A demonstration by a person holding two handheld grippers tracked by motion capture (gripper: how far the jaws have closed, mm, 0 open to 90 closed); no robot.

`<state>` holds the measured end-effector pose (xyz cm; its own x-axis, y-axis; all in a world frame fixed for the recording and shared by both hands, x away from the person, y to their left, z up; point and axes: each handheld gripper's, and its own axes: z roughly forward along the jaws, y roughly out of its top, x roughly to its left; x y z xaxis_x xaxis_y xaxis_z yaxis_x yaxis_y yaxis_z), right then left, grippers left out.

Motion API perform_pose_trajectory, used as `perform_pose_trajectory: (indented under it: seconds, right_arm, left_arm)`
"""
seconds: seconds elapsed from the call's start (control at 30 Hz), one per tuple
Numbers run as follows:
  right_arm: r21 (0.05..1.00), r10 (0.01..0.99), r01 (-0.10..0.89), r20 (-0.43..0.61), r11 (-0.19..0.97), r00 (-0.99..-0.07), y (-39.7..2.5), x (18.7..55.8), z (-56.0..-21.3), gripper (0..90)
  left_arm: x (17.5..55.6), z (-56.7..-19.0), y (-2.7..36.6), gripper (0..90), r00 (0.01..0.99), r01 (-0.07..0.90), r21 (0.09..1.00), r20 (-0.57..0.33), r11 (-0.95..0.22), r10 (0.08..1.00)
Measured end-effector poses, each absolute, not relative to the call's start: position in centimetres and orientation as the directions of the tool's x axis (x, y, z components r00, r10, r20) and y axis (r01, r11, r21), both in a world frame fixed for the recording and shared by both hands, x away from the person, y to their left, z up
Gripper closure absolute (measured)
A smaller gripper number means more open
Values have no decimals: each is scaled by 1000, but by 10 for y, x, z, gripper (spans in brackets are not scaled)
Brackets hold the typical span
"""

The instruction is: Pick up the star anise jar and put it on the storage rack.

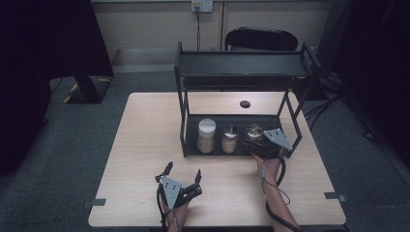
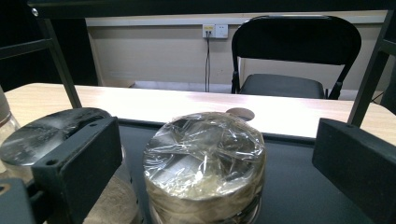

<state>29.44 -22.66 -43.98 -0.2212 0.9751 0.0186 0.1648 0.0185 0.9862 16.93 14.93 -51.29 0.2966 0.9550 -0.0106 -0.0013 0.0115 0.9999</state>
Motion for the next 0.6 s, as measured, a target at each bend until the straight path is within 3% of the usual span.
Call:
perform_pose_trajectory:
  seconds: [0.6]
  right_arm:
    - [988, 975, 153, 32, 2, -220, -233, 284, -439, 14]
  left_arm:
    - [169, -513, 149, 20, 296, -2, 1000, -10, 11, 955]
